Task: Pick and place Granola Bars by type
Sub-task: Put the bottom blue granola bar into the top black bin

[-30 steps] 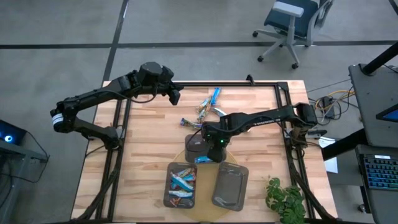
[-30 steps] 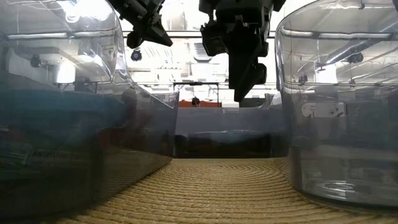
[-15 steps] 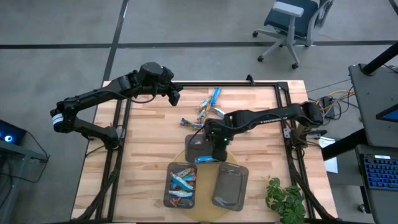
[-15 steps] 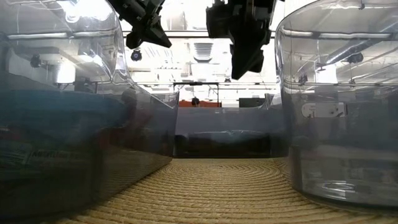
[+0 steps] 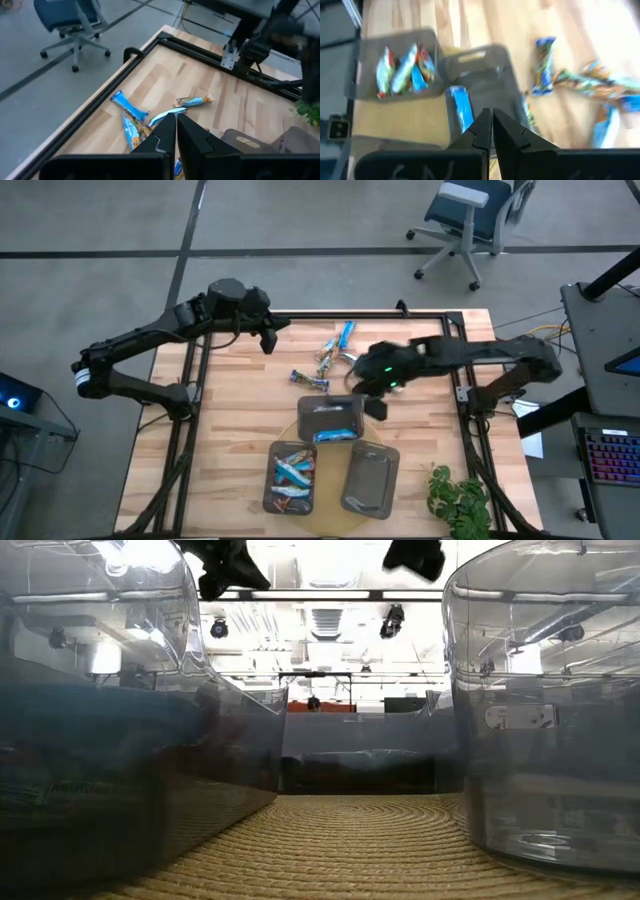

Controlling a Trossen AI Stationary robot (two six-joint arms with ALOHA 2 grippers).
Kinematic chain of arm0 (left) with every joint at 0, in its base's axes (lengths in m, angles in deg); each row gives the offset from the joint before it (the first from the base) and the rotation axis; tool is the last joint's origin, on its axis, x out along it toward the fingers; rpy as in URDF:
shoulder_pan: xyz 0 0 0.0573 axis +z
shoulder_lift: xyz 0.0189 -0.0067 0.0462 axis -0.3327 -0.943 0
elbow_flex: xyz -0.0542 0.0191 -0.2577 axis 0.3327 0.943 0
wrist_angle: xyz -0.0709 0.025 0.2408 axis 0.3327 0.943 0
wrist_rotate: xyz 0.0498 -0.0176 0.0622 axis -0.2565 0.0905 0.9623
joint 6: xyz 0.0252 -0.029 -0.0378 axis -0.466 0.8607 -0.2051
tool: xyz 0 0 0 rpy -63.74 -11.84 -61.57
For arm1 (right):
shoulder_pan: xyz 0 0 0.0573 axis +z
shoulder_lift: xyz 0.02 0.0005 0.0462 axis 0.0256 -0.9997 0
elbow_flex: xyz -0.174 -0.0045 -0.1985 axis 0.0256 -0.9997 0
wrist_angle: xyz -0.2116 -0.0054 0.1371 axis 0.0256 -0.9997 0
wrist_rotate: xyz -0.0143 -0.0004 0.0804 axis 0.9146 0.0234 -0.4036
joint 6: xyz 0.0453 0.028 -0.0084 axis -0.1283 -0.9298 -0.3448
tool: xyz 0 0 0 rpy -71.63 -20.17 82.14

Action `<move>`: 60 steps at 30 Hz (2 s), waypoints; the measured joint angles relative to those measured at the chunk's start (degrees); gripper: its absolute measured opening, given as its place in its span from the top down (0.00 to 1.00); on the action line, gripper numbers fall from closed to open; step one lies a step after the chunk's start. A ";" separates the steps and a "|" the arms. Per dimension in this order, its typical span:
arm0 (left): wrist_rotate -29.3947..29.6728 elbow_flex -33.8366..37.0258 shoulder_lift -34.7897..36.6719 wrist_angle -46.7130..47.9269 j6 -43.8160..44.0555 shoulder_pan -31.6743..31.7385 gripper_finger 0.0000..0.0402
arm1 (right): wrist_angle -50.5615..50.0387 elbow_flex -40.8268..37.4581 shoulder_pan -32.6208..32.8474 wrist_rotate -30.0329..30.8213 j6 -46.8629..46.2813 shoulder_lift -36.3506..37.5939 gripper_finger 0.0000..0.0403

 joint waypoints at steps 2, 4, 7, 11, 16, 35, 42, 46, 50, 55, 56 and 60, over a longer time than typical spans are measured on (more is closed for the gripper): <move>-0.08 0.00 0.67 0.03 -1.26 -0.12 1.00 | -0.08 -0.14 -0.05 2.20 0.00 3.27 0.98; -0.35 0.00 1.30 0.08 -2.76 -0.14 1.00 | -0.14 -0.22 -0.05 4.37 -0.03 6.41 0.98; -2.89 0.00 1.94 0.16 -5.81 -0.12 1.00 | -0.17 -0.31 -0.05 7.00 -0.48 11.38 0.98; -5.44 0.01 2.04 0.89 -10.67 -0.20 1.00 | -0.40 -0.32 -0.05 10.17 -0.70 17.37 0.98; -5.51 0.02 1.59 2.74 -13.77 -0.14 1.00 | -0.51 -0.35 -0.05 12.53 0.94 23.05 0.98; -5.90 0.02 1.06 4.09 -8.68 0.36 0.98 | -7.10 -0.42 -0.05 12.59 5.44 29.52 0.98; -8.68 -2.14 -2.48 12.46 -7.40 1.11 0.79 | -9.56 -0.42 -0.05 12.55 3.76 28.78 0.98; -8.69 -3.85 -6.41 16.72 -9.80 1.11 0.66 | -9.58 -0.42 -0.05 12.50 3.52 28.62 0.98; -6.79 -5.23 -10.39 20.54 -16.19 0.95 0.56 | -9.64 -0.42 -0.05 12.42 2.46 28.47 0.98; -3.26 -6.34 -14.73 23.34 -25.47 -0.45 0.51 | -9.65 -0.42 -0.05 12.42 2.47 28.44 0.98; -3.19 -6.38 -15.46 23.09 -27.02 -0.85 0.51 | -9.67 -0.42 -0.05 12.42 2.47 28.42 0.98; -2.10 -5.75 -18.93 22.44 -31.50 -2.34 0.50 | -9.70 -0.42 -0.05 12.42 2.46 28.40 0.98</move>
